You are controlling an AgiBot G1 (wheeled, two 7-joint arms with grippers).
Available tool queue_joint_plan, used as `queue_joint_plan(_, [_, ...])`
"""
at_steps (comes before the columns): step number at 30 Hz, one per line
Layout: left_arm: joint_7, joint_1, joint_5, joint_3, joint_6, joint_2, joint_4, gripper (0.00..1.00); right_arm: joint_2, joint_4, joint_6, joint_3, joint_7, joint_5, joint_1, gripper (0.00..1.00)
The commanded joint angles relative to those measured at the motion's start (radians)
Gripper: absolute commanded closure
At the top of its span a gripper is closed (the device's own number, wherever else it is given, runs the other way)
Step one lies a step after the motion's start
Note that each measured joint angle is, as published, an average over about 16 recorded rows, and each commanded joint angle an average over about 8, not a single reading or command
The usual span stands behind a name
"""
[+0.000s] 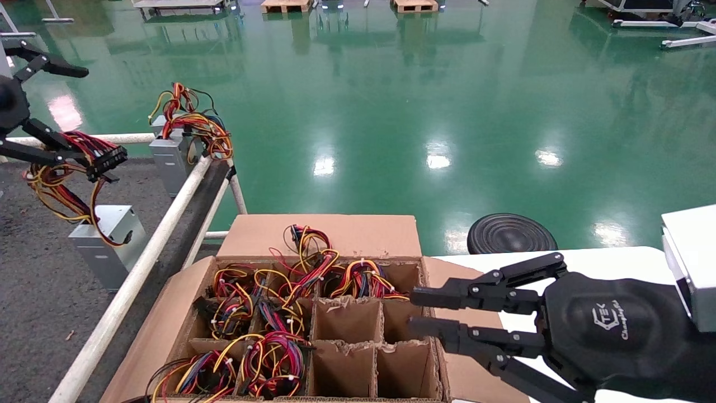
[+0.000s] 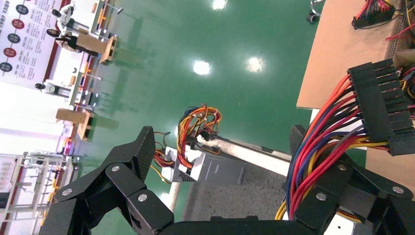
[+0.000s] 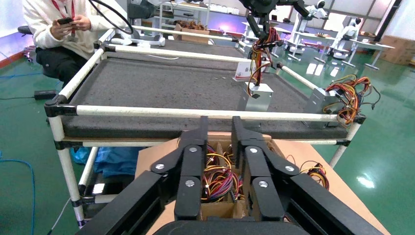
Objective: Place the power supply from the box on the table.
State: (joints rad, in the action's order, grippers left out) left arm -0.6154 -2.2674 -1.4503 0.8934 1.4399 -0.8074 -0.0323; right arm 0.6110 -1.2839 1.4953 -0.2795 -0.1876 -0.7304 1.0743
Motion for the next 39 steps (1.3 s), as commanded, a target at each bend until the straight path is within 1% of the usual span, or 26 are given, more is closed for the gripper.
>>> queue_joint_plan(1, [0.001, 0.001, 0.001, 0.0, 0.0, 0.0, 0.0, 0.0, 0.0, 0.0, 0.0, 0.0, 0.0, 0.0, 0.0, 0.0])
queue_joint_plan(13, [0.025, 0.046, 0.028, -0.02, 0.009, -0.001, -0.002, 0.0, 0.0, 0.0, 0.0, 0.0, 0.0, 0.0, 0.0, 0.0])
queue_joint_plan(22, [0.063, 0.082, 0.058, -0.026, 0.021, 0.013, -0.041, 0.0, 0.0, 0.0, 0.0, 0.0, 0.0, 0.0, 0.0, 0.0])
queue_joint_plan(32, [0.105, 0.105, 0.09, -0.005, 0.035, 0.032, -0.101, 0.0, 0.0, 0.0, 0.0, 0.0, 0.0, 0.0, 0.0, 0.0])
queue_joint_plan(39, [0.137, 0.121, 0.122, 0.024, 0.045, 0.051, -0.151, 0.0, 0.0, 0.0, 0.0, 0.0, 0.0, 0.0, 0.0, 0.0])
